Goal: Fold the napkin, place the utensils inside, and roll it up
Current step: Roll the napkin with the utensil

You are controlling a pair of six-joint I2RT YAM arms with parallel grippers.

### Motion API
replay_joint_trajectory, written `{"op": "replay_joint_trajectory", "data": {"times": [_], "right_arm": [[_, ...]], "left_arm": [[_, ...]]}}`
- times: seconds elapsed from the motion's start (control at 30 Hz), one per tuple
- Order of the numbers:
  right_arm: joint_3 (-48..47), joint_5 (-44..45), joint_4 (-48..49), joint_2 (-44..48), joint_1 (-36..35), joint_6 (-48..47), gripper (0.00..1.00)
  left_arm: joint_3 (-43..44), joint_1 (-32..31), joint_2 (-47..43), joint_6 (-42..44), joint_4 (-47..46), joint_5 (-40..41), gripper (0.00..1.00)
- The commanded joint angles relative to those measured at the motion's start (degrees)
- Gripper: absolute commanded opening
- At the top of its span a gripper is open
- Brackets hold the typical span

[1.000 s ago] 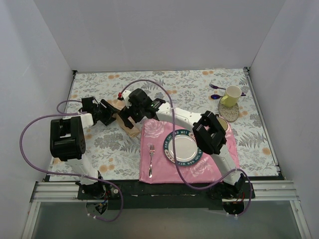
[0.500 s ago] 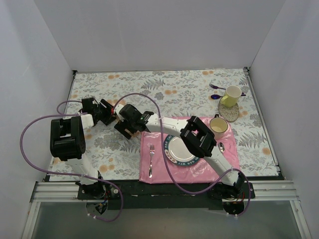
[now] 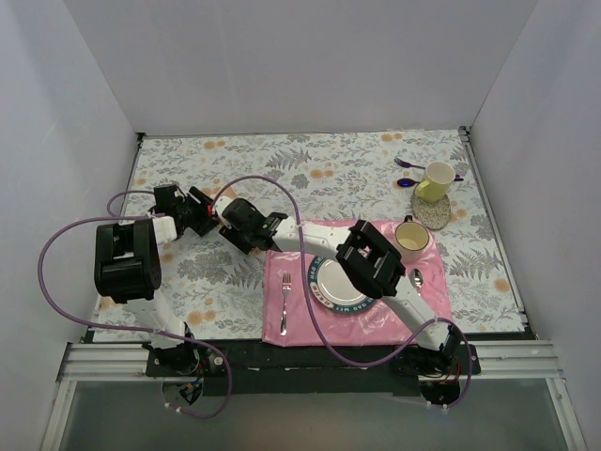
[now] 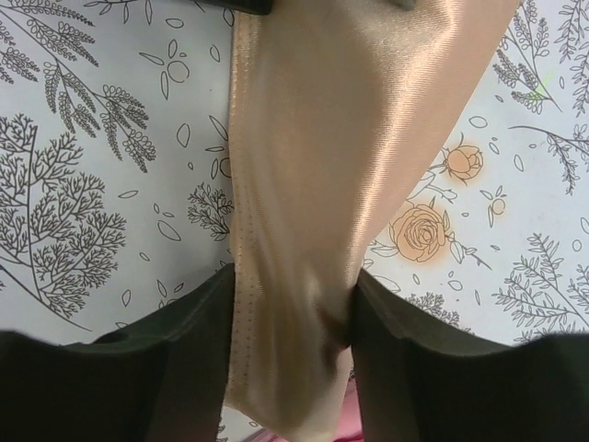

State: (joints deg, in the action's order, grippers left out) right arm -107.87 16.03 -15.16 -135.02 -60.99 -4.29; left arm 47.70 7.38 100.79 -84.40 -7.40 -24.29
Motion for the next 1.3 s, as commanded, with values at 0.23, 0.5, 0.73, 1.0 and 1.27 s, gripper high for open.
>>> {"op": "replay_joint_trajectory", "data": {"times": [0.23,0.5,0.73,1.0,1.27], "right_arm": [[-0.06,-14.61,0.65,-1.12,2.8,1.48,0.41],[3.02,-38.51,6.45,-0.59,8.6,9.47,0.29],[5.22,-52.31,13.57,-1.64,13.35,17.64,0.29],[10.22,-62.26,26.84,-2.88,15.99,28.63,0.3],[4.79,-47.98,8.79,-0.77,13.36,16.44,0.66]], "left_arm": [[-0.51,0.09,3.71,-0.59,1.42,1.36,0.6],[0.63,0.09,4.24,-1.38,0.72,0.48,0.61],[1.25,-0.08,3.71,-1.73,1.94,-0.58,0.61],[2.04,-0.96,4.32,-1.64,2.65,0.48,0.62],[2.66,-1.58,3.27,-0.59,3.97,1.71,0.62]]}}
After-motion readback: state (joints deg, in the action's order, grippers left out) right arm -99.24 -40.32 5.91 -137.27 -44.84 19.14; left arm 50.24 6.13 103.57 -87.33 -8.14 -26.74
